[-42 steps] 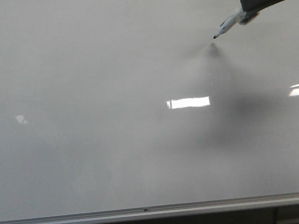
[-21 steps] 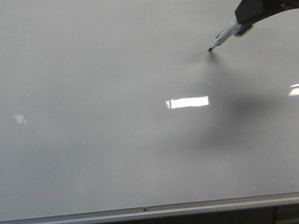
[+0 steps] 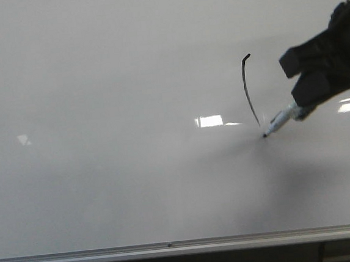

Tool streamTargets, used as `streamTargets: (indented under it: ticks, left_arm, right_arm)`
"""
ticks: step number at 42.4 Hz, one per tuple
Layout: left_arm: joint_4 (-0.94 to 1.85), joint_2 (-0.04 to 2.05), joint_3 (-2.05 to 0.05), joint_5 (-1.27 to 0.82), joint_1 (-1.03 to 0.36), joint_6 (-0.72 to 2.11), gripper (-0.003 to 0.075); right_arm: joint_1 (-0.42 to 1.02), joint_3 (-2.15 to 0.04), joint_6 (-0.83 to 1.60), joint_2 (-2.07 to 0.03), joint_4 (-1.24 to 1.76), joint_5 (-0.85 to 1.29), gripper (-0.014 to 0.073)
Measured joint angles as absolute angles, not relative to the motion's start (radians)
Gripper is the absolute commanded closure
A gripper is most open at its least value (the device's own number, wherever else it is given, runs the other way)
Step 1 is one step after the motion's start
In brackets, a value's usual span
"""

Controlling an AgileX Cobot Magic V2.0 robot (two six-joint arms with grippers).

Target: Write number 1 on whiteboard

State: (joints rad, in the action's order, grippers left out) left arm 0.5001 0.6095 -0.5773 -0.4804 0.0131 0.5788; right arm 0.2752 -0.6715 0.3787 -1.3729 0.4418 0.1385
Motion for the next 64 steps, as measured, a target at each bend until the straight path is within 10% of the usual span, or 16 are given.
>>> streamTargets:
  ticks: [40, 64]
  left_arm:
    - [0.500, 0.610, -0.577, -0.480, 0.013, 0.579, 0.0741]
    - [0.500, 0.610, -0.577, -0.480, 0.013, 0.579, 0.0741]
  right_arm:
    - [0.107, -0.833, 0.249, -0.860, 0.269, 0.328, 0.0652]
    - [0.103, -0.525, 0.242, -0.528, 0.286, 0.256, 0.0652]
